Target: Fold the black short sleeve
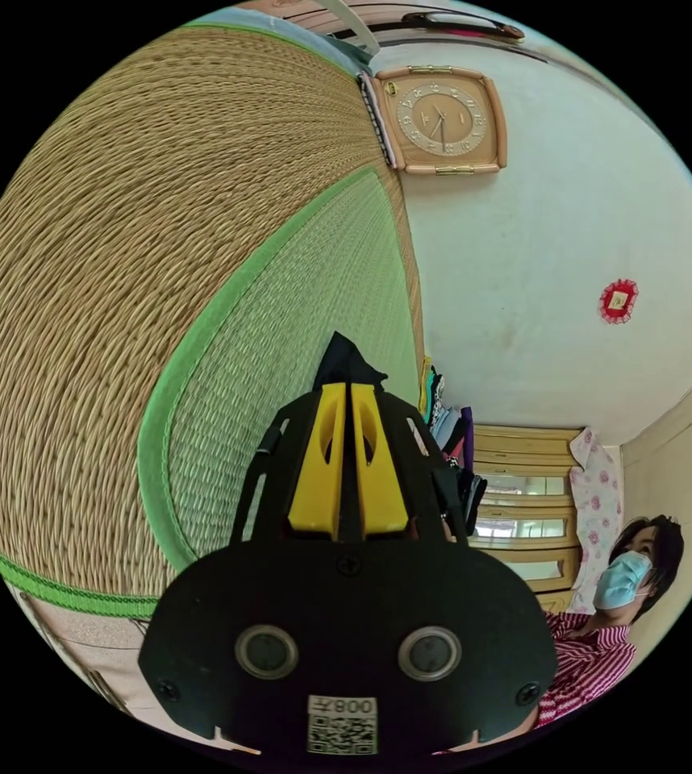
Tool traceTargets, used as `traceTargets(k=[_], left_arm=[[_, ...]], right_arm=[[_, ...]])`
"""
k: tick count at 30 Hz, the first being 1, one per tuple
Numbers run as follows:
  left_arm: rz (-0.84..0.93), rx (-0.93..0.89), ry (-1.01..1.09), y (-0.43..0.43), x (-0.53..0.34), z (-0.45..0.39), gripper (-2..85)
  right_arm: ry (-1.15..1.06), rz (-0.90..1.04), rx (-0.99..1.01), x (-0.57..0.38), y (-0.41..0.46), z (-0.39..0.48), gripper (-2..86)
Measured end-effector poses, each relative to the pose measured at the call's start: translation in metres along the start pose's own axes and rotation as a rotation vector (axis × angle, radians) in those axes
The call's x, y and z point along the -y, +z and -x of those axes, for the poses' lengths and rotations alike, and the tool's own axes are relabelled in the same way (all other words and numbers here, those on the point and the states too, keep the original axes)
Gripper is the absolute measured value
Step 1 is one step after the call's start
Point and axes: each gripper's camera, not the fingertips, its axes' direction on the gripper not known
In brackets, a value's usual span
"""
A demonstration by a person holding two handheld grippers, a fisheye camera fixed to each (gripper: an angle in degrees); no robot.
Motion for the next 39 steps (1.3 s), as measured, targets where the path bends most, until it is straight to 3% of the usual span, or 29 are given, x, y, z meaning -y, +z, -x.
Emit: traceTargets(k=[16, 26, 32, 39], left_arm=[[-0.061, -0.031, -0.015, -0.029, -0.010, -0.040, 1.1], [0.069, -0.110, 0.014, -0.018, -0.047, -0.066, 2.8], [0.143, -0.061, 0.042, -0.011, -0.056, -0.089, 5.1], [0.257, 0.033, 0.073, 0.010, -0.057, -0.113, 7.8]], right_arm=[[0.028, -0.003, 0.049, -0.011, 0.008, -0.003, 1.3], [0.016, -0.048, 0.083, -0.028, -0.010, 0.010, 1.3], [-0.093, -0.078, 0.052, -0.049, -0.022, 0.051, 0.5], [-0.298, 0.058, -0.149, -0.084, 0.027, 0.135, 1.5]])
